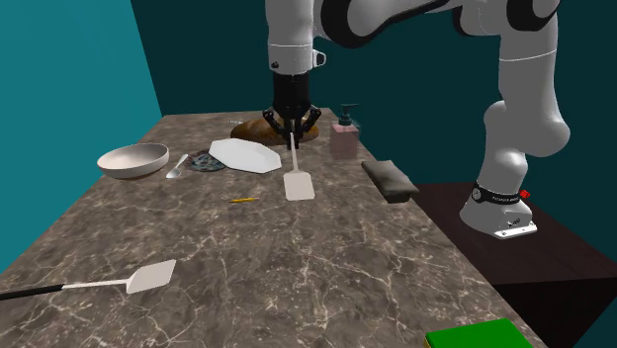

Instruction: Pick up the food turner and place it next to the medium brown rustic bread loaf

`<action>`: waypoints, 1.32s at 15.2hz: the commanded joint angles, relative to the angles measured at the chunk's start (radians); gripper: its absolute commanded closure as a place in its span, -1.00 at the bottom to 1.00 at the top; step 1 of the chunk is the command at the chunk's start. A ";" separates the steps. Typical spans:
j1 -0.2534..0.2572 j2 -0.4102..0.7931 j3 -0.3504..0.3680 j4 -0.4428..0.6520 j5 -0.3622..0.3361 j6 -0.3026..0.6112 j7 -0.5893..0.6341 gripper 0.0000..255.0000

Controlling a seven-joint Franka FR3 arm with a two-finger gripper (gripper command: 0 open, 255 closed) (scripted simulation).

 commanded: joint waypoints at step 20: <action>-0.304 -0.218 -0.195 -0.283 0.091 0.115 -0.502 1.00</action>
